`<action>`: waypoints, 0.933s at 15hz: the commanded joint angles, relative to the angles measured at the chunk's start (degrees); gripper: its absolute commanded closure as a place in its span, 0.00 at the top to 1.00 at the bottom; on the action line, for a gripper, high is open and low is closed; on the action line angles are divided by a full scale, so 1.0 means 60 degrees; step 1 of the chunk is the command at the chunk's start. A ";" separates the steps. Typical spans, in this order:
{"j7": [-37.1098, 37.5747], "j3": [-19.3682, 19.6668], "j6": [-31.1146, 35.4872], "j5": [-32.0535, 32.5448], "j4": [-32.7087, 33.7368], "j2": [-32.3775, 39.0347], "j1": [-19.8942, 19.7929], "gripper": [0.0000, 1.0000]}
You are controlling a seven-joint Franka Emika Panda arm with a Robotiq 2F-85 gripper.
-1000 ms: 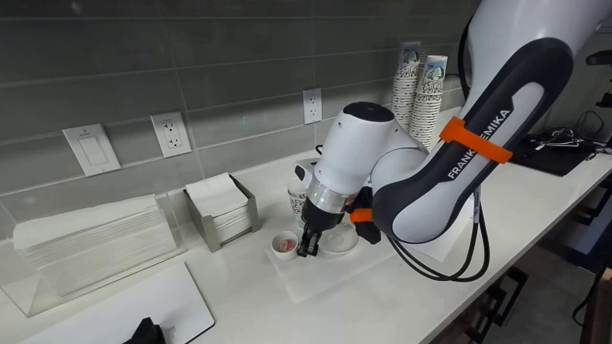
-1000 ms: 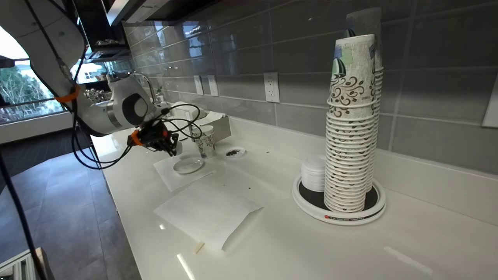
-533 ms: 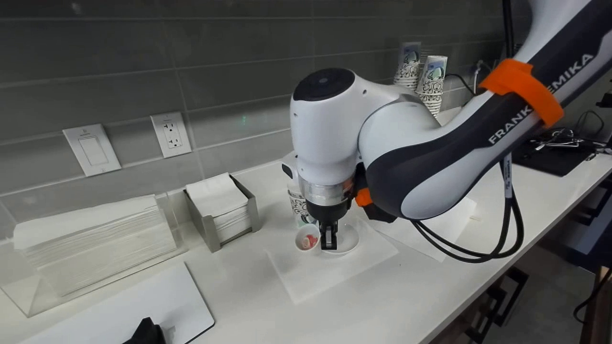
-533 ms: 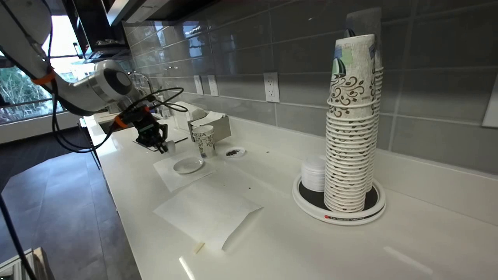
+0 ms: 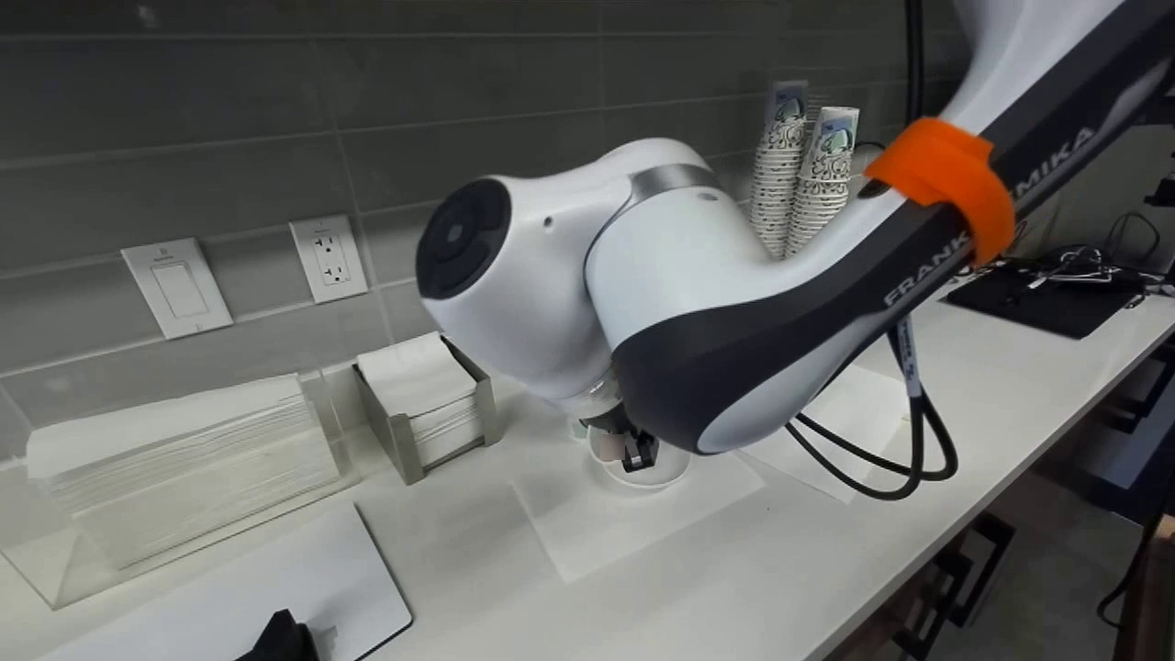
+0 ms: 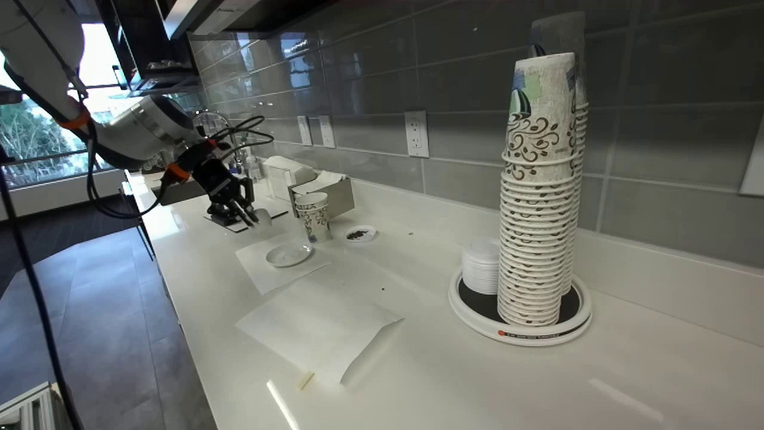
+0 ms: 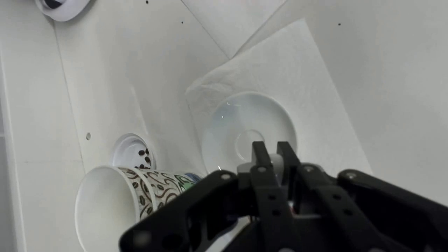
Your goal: Put the white cup onto the plate
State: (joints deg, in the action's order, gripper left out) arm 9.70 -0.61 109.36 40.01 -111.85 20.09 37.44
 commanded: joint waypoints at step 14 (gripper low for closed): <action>-0.1452 -0.1109 -0.7052 0.2327 0.6124 0.4890 0.0325 0.03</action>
State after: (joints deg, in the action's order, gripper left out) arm 5.50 -7.02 74.97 51.17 -83.55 43.86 38.05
